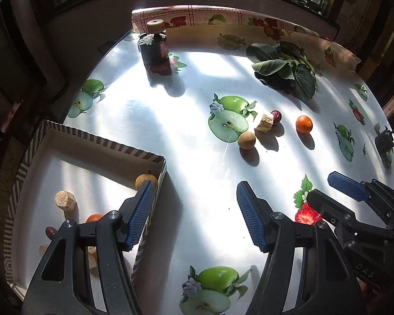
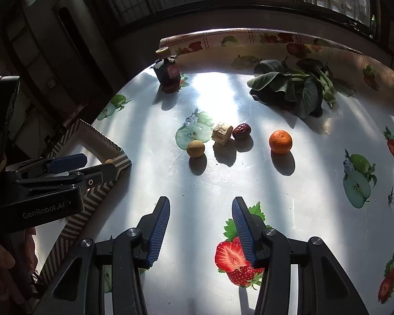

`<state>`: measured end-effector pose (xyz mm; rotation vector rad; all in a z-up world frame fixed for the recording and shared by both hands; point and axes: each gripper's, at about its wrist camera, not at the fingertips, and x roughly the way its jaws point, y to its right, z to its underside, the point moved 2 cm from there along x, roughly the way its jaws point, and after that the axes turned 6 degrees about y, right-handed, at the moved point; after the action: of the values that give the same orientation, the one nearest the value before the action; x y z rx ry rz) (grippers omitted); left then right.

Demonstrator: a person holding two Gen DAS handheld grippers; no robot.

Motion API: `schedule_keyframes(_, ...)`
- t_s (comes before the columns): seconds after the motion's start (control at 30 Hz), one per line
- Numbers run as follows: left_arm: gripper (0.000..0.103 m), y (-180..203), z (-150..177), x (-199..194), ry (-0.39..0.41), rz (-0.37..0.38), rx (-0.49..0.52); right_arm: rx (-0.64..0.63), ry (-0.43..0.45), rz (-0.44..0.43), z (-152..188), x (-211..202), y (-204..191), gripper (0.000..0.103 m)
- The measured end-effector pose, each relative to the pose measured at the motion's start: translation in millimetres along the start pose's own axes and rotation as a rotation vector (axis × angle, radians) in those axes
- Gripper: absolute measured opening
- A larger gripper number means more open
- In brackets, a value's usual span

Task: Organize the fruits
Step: 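Withdraw both open tools from the box back over the table, then grasp another mandarin orange with the right tool while the left tool grasps a brown fuzzy fruit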

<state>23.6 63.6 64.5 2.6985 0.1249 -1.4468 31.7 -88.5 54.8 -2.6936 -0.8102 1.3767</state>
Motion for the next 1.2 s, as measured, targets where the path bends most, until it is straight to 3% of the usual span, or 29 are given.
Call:
schedule_keyframes(0.47, 0.065, 32, -14, 35, -0.04, 0.025, 0.036, 0.042, 0.0, 0.031, -11, 4, 50, 0.048)
schedule_keyframes(1.2, 0.065, 31, -28, 78, -0.094, 0.074, 0.039, 0.07, -0.04, 0.081, -48, 64, 96, 0.048)
